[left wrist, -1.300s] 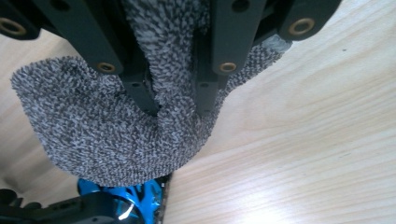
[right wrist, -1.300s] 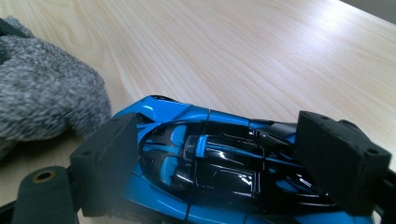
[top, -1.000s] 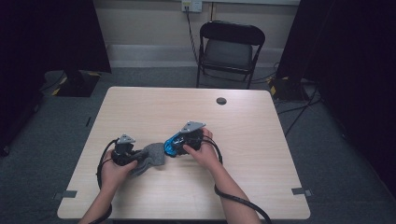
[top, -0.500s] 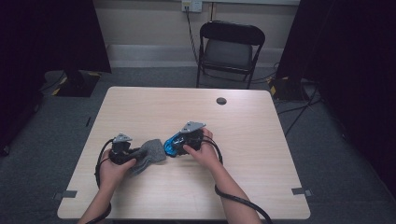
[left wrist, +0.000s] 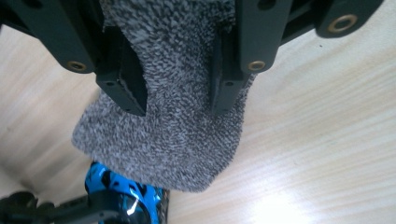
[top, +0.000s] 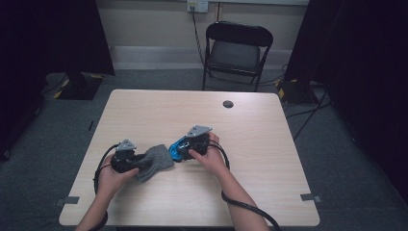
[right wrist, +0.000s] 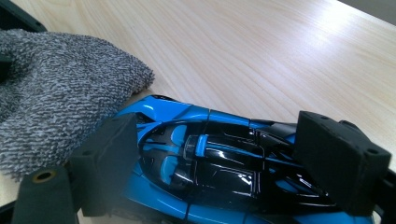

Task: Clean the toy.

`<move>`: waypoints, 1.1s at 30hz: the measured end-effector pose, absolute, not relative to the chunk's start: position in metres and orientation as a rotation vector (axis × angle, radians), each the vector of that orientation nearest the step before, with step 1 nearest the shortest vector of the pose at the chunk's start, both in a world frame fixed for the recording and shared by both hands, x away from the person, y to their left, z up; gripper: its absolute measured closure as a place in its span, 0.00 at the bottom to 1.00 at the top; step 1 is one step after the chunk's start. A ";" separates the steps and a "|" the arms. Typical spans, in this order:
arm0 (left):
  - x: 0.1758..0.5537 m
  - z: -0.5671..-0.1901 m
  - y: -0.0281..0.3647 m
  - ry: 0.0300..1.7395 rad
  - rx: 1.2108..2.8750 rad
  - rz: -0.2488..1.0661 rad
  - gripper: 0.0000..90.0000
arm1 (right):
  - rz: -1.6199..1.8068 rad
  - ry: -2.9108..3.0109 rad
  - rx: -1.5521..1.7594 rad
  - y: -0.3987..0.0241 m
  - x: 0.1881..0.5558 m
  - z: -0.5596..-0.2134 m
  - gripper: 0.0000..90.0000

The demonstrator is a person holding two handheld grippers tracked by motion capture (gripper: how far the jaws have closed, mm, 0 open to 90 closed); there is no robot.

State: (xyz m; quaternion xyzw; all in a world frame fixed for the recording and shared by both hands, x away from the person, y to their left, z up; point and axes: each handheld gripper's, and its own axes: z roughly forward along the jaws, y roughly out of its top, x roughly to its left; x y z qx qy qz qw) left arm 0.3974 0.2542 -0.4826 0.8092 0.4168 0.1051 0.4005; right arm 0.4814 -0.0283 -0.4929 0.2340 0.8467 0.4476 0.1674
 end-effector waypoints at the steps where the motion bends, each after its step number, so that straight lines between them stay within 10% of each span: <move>1: 0.397 -0.483 0.254 1.052 2.052 0.264 0.65 | 1.274 2.408 0.666 -0.028 0.481 -0.493 0.15; 12: 0.398 -0.472 0.252 1.111 2.054 0.307 0.87 | 1.277 2.407 0.665 -0.029 0.481 -0.493 0.15; 33: 0.496 -0.457 0.213 1.295 1.808 0.396 0.86 | 1.299 2.416 0.645 -0.031 0.483 -0.494 0.15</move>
